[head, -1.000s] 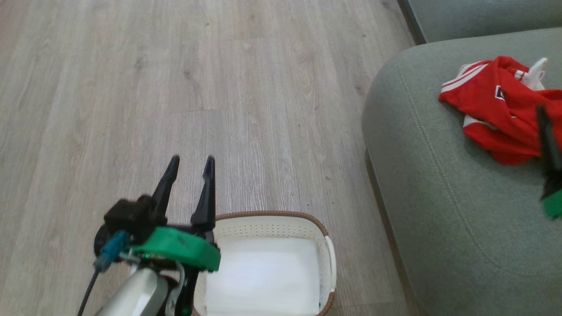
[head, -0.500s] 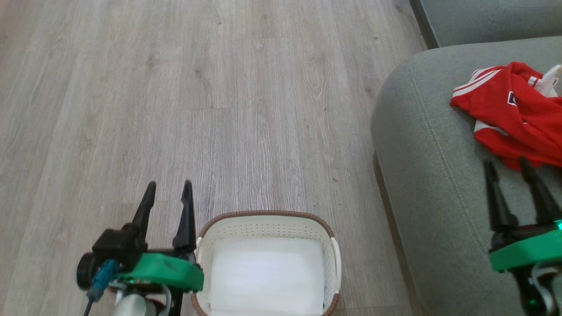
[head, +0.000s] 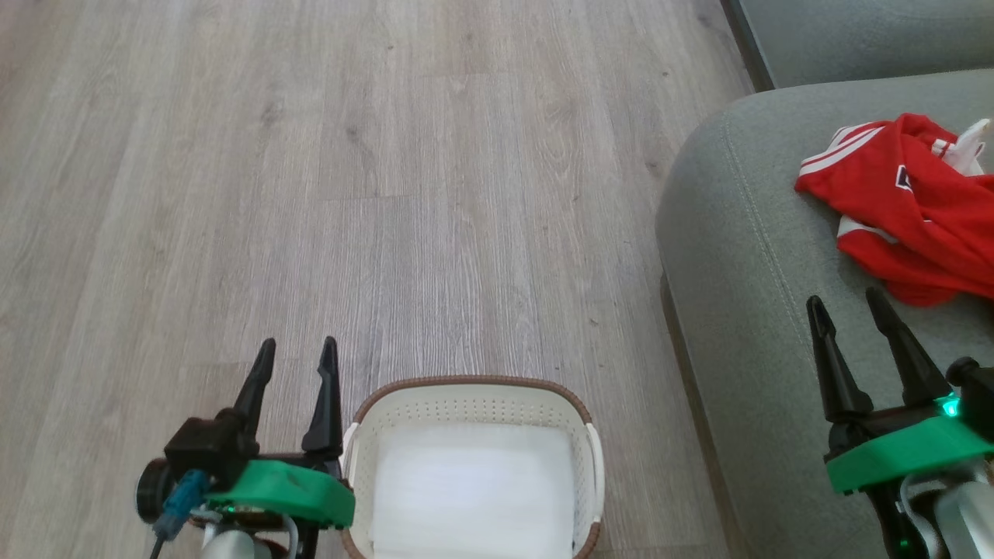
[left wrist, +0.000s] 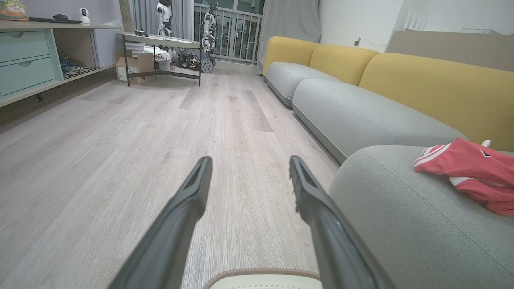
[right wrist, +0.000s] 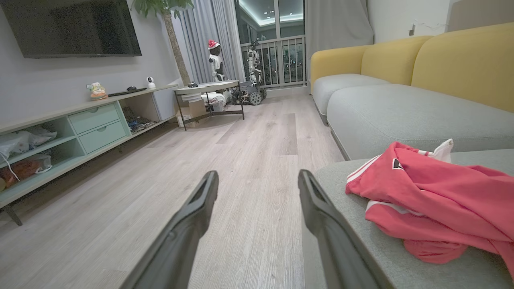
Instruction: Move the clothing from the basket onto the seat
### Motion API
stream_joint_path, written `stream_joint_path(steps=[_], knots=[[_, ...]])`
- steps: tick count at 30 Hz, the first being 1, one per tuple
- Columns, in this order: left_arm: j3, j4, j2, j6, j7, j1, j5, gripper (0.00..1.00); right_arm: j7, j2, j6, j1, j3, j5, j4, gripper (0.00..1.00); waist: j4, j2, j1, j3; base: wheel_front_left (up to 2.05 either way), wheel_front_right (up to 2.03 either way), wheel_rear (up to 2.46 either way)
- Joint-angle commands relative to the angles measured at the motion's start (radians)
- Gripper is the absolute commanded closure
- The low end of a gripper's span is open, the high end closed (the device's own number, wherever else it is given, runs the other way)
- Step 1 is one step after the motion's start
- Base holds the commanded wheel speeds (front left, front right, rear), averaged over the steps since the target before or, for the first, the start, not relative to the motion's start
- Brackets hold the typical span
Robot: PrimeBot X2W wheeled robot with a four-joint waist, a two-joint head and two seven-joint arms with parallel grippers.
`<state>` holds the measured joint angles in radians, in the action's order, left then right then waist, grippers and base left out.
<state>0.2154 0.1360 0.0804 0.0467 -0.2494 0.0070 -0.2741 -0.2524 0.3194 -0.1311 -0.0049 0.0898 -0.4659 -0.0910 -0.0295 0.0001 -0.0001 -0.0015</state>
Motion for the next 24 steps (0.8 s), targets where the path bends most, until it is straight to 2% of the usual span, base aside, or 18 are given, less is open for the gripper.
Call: stream_joint_path(steps=[1, 10, 21, 22, 24], knots=[[-0.044, -0.027, -0.002, -0.005, -0.012, -0.025, 0.011, 0.0, -0.009, 0.018, 0.0, -0.026, 0.014, 0.008, 0.027, 0.0, 0.001, -0.0001, 0.0001, 0.0, 0.0, 0.0, 0.0], [-0.079, -0.013, -0.023, -0.037, -0.012, -0.022, 0.049, 0.0, -0.009, 0.017, 0.0, -0.029, 0.021, 0.002, 0.025, 0.0, 0.001, -0.0001, 0.0001, 0.002, 0.0, 0.0, 0.0], [-0.097, 0.007, -0.029, -0.051, -0.012, -0.029, 0.061, 0.0, -0.009, 0.015, 0.0, -0.036, 0.03, -0.009, 0.018, 0.0, -0.006, -0.0001, 0.0001, 0.004, 0.0, 0.0, 0.0], [-0.063, 0.034, -0.027, -0.048, 0.0, 0.001, 0.051, 1.0, 0.0, 0.0, 0.0, -0.003, 0.015, -0.002, -0.011, 1.0, -0.006, -0.0001, 0.0001, 0.004, 0.0, 0.0, 0.0], [-0.06, 0.066, -0.027, -0.047, 0.003, 0.006, 0.049, 1.0, 0.001, -0.009, 0.0, 0.004, 0.022, -0.002, -0.04, 1.0, -0.006, -0.0001, 0.0001, 0.004, 0.0, 0.0, 0.0]])
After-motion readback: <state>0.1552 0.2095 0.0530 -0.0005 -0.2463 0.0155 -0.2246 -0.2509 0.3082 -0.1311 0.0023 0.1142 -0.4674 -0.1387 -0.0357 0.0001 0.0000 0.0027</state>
